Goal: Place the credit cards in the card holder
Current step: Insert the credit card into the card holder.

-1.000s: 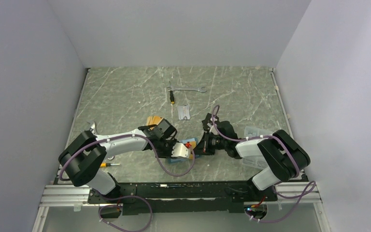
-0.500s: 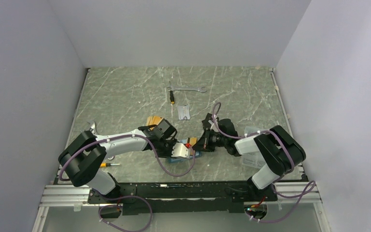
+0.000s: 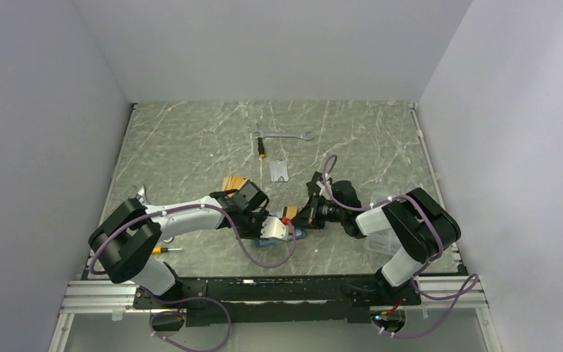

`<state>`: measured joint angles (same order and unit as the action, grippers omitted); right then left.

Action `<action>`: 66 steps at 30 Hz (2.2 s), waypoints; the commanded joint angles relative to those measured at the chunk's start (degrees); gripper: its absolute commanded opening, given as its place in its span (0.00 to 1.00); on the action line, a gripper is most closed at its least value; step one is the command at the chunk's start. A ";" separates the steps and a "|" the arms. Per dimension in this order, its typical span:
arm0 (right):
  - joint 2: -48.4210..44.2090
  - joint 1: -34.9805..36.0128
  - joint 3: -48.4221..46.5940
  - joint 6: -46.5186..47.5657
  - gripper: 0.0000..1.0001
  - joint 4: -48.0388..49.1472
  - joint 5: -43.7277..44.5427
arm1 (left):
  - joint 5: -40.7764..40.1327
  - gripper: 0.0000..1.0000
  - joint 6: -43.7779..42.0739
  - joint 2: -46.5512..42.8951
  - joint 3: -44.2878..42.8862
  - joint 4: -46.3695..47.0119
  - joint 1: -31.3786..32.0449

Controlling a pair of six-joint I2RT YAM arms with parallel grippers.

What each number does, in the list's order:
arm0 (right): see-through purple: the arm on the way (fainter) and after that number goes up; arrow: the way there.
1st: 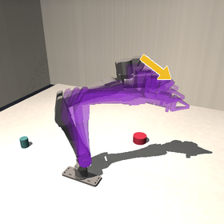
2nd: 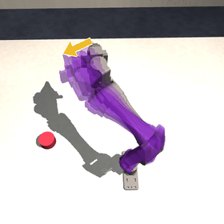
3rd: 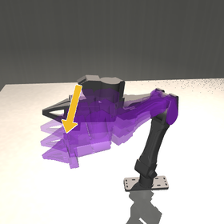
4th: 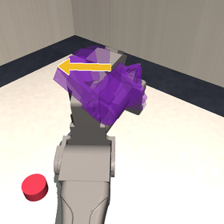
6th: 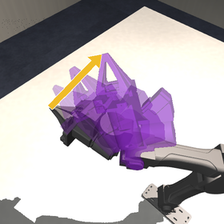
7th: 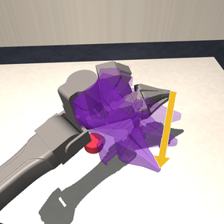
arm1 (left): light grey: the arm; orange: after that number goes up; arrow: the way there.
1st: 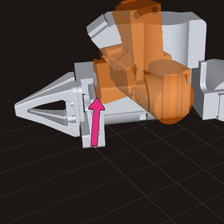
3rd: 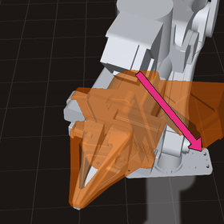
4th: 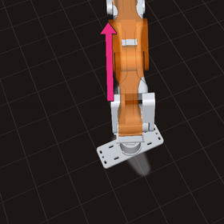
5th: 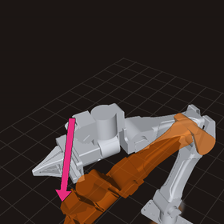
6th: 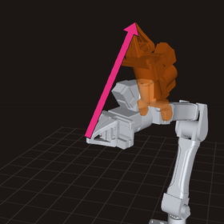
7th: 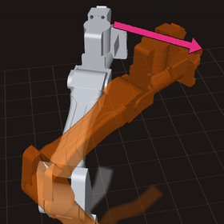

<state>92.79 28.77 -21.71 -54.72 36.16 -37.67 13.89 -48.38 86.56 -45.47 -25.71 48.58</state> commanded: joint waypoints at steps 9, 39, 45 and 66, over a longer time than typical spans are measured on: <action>-1.43 0.53 2.46 -1.43 0.00 5.88 0.00 | -3.17 0.30 0.39 0.31 -0.40 1.02 0.06; -0.32 0.61 4.18 -0.27 0.00 10.34 1.97 | -3.70 0.27 -0.13 -0.05 0.36 1.25 0.10; 0.88 1.82 3.55 0.12 0.00 11.11 2.05 | -3.56 0.26 -0.14 0.19 0.23 1.18 0.03; 6.42 3.12 -0.52 2.80 0.00 8.58 -1.17 | -5.06 0.24 -1.38 0.09 0.56 1.27 -0.01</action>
<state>97.49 31.62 -19.81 -55.31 46.68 -37.74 10.48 -48.77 86.56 -45.43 -24.69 48.77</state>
